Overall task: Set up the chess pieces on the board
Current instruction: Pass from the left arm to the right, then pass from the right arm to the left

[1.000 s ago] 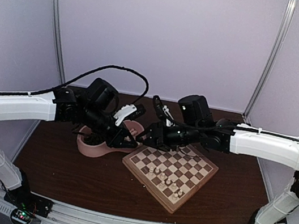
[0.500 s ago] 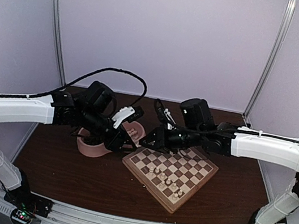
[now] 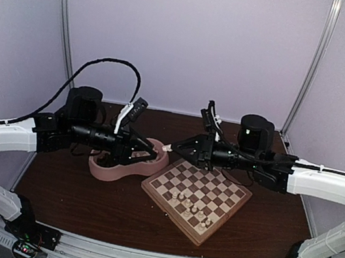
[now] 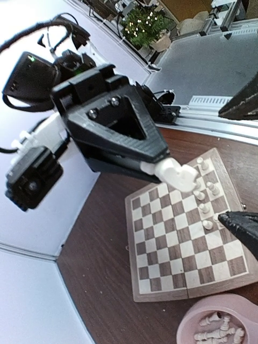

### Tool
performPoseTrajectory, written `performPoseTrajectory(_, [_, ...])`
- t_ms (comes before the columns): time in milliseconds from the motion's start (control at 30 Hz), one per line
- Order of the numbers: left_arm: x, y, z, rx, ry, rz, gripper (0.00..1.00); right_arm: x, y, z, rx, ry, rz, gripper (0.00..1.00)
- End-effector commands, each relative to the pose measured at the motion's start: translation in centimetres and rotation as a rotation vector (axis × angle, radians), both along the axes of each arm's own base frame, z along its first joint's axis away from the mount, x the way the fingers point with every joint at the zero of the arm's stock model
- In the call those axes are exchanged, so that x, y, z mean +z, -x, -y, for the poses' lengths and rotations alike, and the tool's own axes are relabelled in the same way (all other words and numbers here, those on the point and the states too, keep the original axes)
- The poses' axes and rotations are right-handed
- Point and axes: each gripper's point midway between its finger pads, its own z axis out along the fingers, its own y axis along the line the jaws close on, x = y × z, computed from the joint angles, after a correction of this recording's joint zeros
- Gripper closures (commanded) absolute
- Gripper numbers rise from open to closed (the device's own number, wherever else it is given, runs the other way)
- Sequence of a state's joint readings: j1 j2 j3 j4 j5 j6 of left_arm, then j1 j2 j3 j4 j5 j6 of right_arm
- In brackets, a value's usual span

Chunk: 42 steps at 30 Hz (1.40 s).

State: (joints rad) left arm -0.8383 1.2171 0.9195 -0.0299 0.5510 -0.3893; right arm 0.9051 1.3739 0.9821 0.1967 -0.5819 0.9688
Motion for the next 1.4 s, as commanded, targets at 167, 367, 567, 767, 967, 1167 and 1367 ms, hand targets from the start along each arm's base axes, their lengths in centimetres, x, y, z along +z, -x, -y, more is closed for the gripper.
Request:
performPoseTrajectory(167, [6.4,0.6,0.9,-0.061,0.2,0.053,0.43,5.0,1.6,-0.1,0.059,-0.239,-0.018,0.98])
performPoseTrajectory(367, [6.5,0.5,2.0,-0.1,0.228,-0.011,0.45,5.3,1.8,-0.3,0.072,-0.25,-0.015,0.97])
performPoseTrajectory(567, [6.2,0.0,2.2,-0.079,0.219,-0.02,0.47,5.0,1.8,-0.4,0.078,-0.243,-0.03,0.97])
performPoseTrajectory(767, [6.1,0.2,2.4,-0.096,0.222,-0.031,0.55,4.0,1.6,-0.8,0.08,-0.226,-0.054,0.98])
performPoseTrajectory(967, [6.1,0.3,2.4,-0.104,0.221,-0.034,0.64,3.4,1.5,-1.0,0.082,-0.228,-0.068,0.98])
performPoseTrajectory(1167, [6.1,0.4,2.5,-0.111,0.221,-0.036,0.79,3.1,1.5,-0.9,0.078,-0.225,-0.072,0.97])
performPoseTrajectory(1367, [6.2,0.4,2.4,-0.108,0.226,-0.027,0.87,2.6,1.5,-0.8,0.069,-0.219,-0.077,0.91])
